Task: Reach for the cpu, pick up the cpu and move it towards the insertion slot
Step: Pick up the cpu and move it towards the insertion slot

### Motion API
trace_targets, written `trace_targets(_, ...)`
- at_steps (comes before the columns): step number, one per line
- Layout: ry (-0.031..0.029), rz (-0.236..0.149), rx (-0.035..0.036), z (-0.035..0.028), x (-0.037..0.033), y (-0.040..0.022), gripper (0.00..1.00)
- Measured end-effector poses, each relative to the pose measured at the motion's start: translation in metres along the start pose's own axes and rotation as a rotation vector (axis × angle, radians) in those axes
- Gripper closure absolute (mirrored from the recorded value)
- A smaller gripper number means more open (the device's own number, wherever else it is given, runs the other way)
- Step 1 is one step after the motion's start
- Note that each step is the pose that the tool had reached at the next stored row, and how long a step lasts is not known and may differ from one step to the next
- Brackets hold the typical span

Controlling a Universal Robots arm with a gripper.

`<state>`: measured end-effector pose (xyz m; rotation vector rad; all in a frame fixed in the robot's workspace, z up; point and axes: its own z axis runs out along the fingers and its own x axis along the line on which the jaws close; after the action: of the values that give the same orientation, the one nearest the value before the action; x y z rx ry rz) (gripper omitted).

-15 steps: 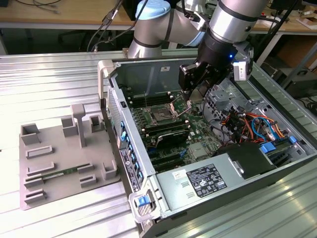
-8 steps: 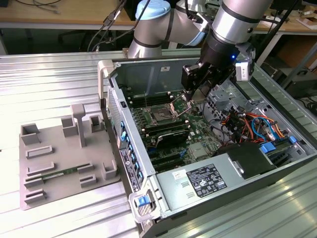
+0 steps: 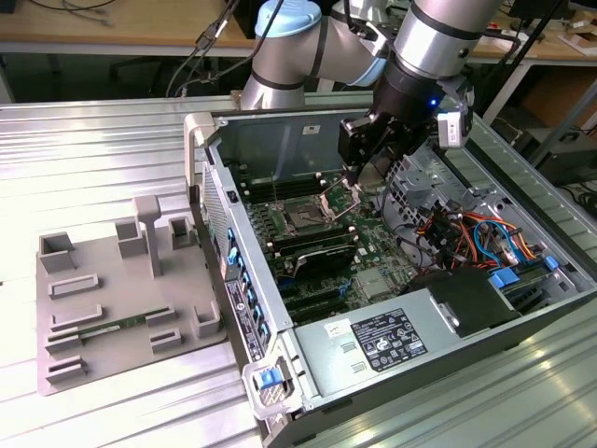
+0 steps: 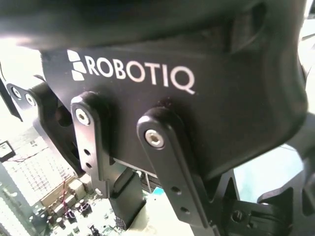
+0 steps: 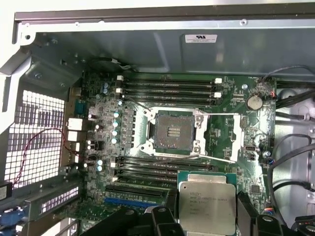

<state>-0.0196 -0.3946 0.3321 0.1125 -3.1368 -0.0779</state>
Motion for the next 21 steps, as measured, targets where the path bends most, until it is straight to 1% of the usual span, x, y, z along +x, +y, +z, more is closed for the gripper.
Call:
trace_targets(1, -0.0001, 0.000, -0.0001, 0.0007, -0.0002, 0.0017, 0.45)
trace_targets(2, -0.0001, 0.000, -0.0002, 0.0020, -0.0004, 0.0049, 0.45)
trace_targets(8, -0.0001, 0.000, -0.0001, 0.0075, -0.0011, 0.0140, 0.45)
trace_targets(10, 0.0001, 0.000, 0.0001, 0.0086, -0.0014, 0.0186, 0.45)
trace_targets(13, 0.0000, 0.000, -0.0001, 0.0107, -0.0020, 0.0273, 0.45)
trace_targets(14, 0.0000, 0.000, -0.0001, 0.0118, -0.0022, 0.0290, 0.45)
trace_targets(16, -0.0002, 0.005, -0.0001, 0.0131, -0.0024, 0.0295, 0.45)
trace_targets(20, -0.0023, 0.046, -0.0012, 0.0151, -0.0023, 0.0296, 0.45)
trace_targets(21, -0.0024, 0.050, -0.0011, 0.0152, -0.0023, 0.0295, 0.45)
